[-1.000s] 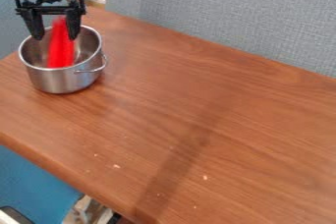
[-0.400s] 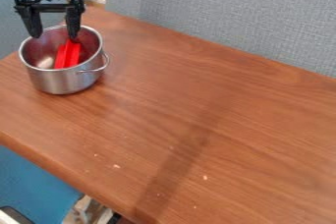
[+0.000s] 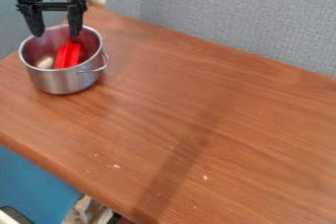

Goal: Put the red object in the metal pot

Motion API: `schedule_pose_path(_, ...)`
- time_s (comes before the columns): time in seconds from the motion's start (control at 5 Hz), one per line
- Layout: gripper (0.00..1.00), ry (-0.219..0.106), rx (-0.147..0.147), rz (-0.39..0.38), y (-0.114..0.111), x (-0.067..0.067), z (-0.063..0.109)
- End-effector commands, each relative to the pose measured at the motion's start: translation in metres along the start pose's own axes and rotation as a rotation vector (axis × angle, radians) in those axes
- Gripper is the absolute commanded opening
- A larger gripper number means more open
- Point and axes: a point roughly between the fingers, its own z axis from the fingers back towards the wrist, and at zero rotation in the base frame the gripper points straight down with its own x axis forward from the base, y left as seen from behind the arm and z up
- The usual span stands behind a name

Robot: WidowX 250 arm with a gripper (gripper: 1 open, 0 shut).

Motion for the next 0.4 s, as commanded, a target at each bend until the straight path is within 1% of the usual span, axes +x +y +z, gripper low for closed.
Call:
schedule_pose_path(0.0,1.00,-0.117,0.017,-0.014,-0.0042,0.0054,0.0424)
schedule_pose_path(0.2,1.00,-0.121,0.019,-0.019,-0.0071,0.0049,0.0458)
